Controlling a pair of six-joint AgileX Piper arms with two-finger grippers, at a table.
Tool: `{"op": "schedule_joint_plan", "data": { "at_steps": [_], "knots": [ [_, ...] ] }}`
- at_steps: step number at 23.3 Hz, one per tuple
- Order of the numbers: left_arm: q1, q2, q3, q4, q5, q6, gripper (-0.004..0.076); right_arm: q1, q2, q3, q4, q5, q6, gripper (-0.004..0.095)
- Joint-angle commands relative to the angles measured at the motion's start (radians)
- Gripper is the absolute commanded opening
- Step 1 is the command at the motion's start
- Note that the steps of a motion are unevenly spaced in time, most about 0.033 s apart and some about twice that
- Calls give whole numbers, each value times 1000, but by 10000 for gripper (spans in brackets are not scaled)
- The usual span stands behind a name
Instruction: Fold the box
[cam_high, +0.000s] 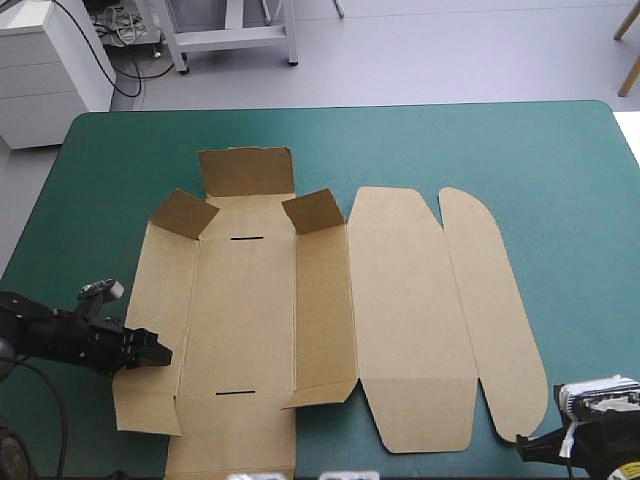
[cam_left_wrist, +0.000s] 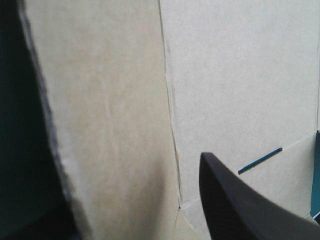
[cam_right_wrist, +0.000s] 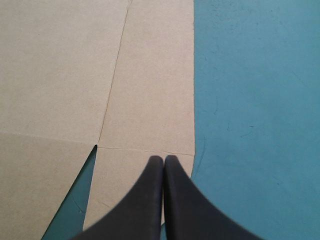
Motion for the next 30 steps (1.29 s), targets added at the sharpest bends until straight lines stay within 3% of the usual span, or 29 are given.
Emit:
{"op": "schedule_joint_plan", "data": {
  "at_steps": [1,5,6,18,30],
  "knots": [
    [-7,-20,-21,-46,55,-7,260,1,15,-25,0,-63,-2,-22],
    [-7,-20,-21,-50,55,-8,18,1,15,-25,0,-63,-2,-22],
    [-7,-20,-21,-50,55,-8,-5,1,15,-25,0,-63,-2,-21],
    [-24,-20,-85,13,39,-48,-8,1,15,-25,0,-63,-2,-22],
    [-428,-20,-344,348,-168,-222,-8,1,15,-25,0,-63,-2,-22]
  ]
}}
